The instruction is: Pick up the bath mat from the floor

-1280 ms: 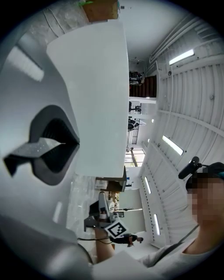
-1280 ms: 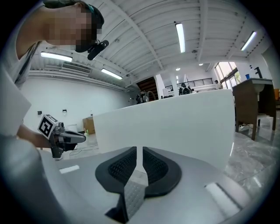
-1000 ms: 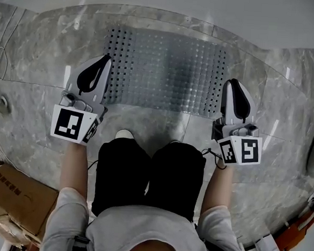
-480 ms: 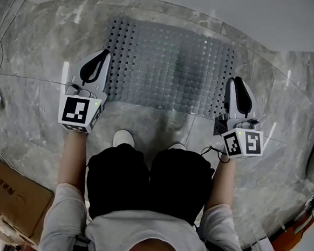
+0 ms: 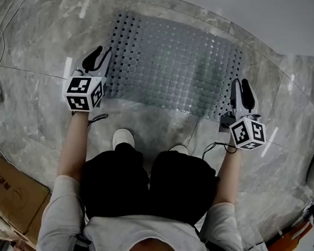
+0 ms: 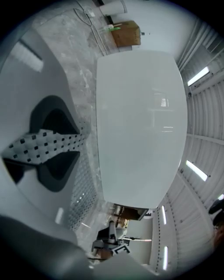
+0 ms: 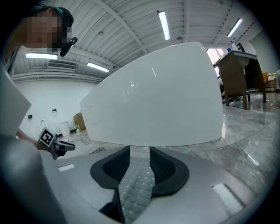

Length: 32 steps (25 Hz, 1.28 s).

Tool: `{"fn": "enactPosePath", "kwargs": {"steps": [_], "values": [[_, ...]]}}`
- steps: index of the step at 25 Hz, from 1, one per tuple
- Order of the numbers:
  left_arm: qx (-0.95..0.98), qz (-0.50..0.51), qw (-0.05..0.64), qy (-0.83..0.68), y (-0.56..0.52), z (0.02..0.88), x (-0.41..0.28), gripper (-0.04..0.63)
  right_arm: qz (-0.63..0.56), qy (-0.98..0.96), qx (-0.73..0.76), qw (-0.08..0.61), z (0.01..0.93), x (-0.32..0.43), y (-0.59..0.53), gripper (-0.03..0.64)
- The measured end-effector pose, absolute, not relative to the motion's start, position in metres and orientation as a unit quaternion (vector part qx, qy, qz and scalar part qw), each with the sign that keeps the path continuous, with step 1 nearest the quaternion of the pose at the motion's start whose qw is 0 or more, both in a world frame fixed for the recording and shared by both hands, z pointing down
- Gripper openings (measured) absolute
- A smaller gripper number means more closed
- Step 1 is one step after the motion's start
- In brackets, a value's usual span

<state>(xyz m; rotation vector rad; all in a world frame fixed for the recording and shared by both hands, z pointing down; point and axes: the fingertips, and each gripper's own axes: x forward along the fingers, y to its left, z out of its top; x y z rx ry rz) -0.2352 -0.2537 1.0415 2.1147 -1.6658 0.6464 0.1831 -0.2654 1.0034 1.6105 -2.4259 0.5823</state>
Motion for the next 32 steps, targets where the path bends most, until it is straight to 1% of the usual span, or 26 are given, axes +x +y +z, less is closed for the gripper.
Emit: {"fn": "enactPosePath", "kwargs": {"steps": [3,8,10,15,26,32], "values": [[0.735,0.242,0.212,-0.596,-0.253,1.065,-0.244,0.152,0.205,-0.812,0.537,0.104,1.025,0.190,-0.266,0.144],[0.720,0.272,0.235,-0.593,-0.252,1.097,-0.254,0.188,0.225,-0.801,0.539,0.131,1.057,0.202,-0.265,0.146],[0.718,0.280,0.244,-0.588,-0.252,1.106,-0.254,0.206,0.233,-0.795,0.543,0.137,1.068,0.207,-0.263,0.160],[0.712,0.301,0.259,-0.579,-0.254,1.127,-0.255,0.224,0.252,-0.776,0.558,0.151,1.095,0.223,-0.260,0.204],[0.700,0.326,0.274,-0.573,-0.255,1.151,-0.258,0.271,0.290,-0.743,0.569,0.201,1.149,0.248,-0.250,0.258],[0.696,0.325,0.282,-0.575,-0.255,1.158,-0.263,0.296,0.305,-0.717,0.580,0.238,1.178,0.262,-0.245,0.304]]}}
